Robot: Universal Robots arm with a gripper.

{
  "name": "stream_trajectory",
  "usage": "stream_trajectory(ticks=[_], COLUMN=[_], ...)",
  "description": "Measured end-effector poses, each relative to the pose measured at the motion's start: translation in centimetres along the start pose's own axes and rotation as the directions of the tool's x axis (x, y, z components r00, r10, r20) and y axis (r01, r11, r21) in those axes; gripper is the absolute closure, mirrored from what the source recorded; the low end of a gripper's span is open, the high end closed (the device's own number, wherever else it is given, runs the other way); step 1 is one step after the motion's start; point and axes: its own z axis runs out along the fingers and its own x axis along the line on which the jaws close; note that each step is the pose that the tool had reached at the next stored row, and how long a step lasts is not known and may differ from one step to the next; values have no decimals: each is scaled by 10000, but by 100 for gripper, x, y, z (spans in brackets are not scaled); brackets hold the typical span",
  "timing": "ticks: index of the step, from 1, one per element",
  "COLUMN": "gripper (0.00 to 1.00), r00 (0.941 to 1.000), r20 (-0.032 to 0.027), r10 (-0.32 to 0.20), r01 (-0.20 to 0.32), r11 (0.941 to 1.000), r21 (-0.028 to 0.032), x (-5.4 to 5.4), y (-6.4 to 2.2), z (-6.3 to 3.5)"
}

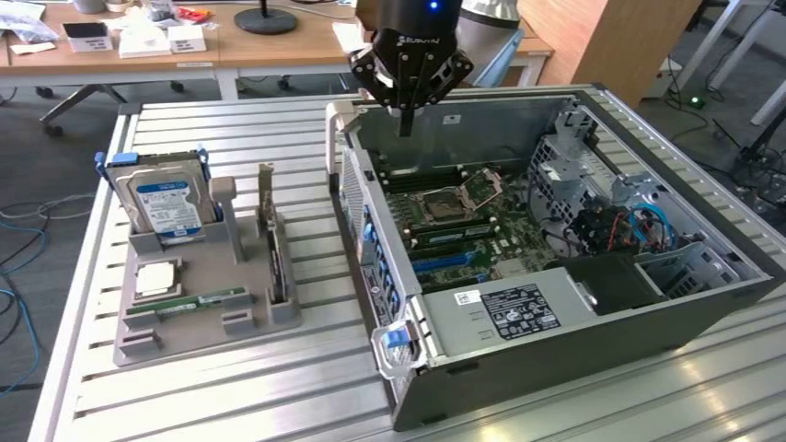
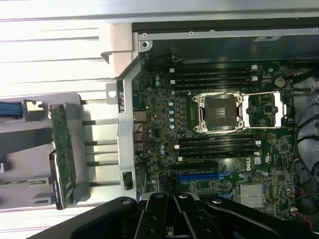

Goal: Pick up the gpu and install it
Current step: 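Reach for the gpu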

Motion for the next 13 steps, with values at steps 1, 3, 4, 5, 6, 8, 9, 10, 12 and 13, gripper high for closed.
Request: stream_trajectory(ticks=[1, 3, 4, 5, 6, 8, 9, 10, 12, 13], gripper=[89, 89, 89, 89, 89, 89, 89, 89, 89, 89], r00=[10000, 10000, 10000, 10000, 10000, 10000, 10000, 10000, 10000, 10000], r20=[0, 0, 0, 1, 0, 0, 0, 0, 1, 0], r10=[0, 2, 1, 2, 2, 1, 1, 0, 1, 2], r01=[0, -2, -1, -2, -2, -1, -1, 0, -1, -2], r11=[10000, 10000, 10000, 10000, 10000, 10000, 10000, 10000, 10000, 10000], r21=[0, 0, 0, -1, -1, 0, 0, 0, -1, 0], x=[17, 52, 69, 87, 105, 142, 161, 182, 228, 251], y=[-1, -4, -5, -7, -8, -11, -12, -14, -17, -19], z=[0, -1, -1, -1, -1, -2, -2, -3, -3, -3])
